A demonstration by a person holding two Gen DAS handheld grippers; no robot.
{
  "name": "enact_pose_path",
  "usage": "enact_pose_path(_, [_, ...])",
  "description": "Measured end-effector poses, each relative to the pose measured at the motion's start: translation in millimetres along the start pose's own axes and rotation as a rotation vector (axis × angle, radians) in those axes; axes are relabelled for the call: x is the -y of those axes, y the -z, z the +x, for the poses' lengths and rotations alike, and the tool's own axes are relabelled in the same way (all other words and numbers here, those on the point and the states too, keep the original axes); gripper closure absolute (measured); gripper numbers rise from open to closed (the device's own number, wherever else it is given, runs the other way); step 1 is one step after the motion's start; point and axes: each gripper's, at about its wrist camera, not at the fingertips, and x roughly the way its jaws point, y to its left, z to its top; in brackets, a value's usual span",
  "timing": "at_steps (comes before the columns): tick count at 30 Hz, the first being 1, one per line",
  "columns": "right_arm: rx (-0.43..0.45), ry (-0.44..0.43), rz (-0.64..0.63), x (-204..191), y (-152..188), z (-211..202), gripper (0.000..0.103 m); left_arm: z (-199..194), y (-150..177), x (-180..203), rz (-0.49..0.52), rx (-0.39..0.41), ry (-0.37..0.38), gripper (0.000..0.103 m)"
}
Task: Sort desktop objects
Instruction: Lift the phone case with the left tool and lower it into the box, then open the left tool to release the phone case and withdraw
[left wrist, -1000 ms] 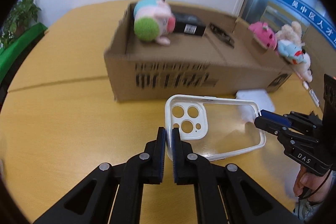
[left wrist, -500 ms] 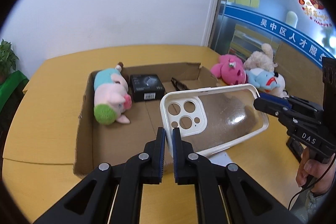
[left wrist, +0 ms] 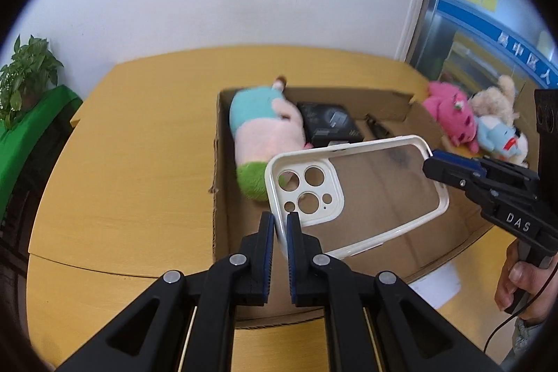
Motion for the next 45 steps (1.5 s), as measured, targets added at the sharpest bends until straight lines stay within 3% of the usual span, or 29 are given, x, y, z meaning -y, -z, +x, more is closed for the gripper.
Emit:
enact_pose_path(3, [-0.046,-0.026,0.062,14,9,28,0.085,26,5,-3,0.025,-0.064,-0.015,0.096])
enact_pose_path(5, [-0.079,-0.032,0.1,24,18,45,0.085,41,9,-3,0.081,-0.098,0.019,0.096])
enact_pose_path(18, [-0.275,-0.019,0.195,35,58,107,0.084,95,17,2,0.163,-0.303,-0.113,0.097])
enact_pose_path(24, [-0.33,-0.009,0.216,33,61,120,0.084,103,14,6,0.189,-0.352,-0.185,0.097])
enact_pose_path(29, [-0.322,-0.018,0.212,30,60,119,0.082,103,13,8,0.178,-0.363,-0.203,0.096])
enact_pose_path(31, [-0.303,-0.013,0.202,31,59,111,0.071,97,12,9,0.178,-0.341,-0.201,0.096])
enact_pose_path(35, [-0.243,0.031,0.158,30,52,78,0.068,67,9,9,0.182,-0.248,-0.253,0.096])
enact_pose_path(38, [-0.16,0.064,0.119,26,47,41,0.046,28,5,17,0.116,-0.119,-0.205,0.09])
enact_pose_path(39, [-0.131,0.082,0.108,25,46,28,0.033,17,3,21,0.096,-0.079,-0.188,0.078])
enact_pose_path(40, [-0.098,0.112,0.092,24,46,14,0.023,-2,4,29,0.075,0.001,-0.165,0.058])
enact_pose_path(41, [-0.072,0.132,0.077,24,46,3,0.02,-12,4,33,0.066,0.055,-0.157,0.045])
enact_pose_path(42, [-0.04,0.164,0.054,21,49,-11,0.014,-25,4,43,0.059,0.126,-0.153,0.022])
enact_pose_path(45, [-0.019,0.269,0.03,24,57,-33,0.011,-54,18,74,0.067,0.314,-0.118,0.018])
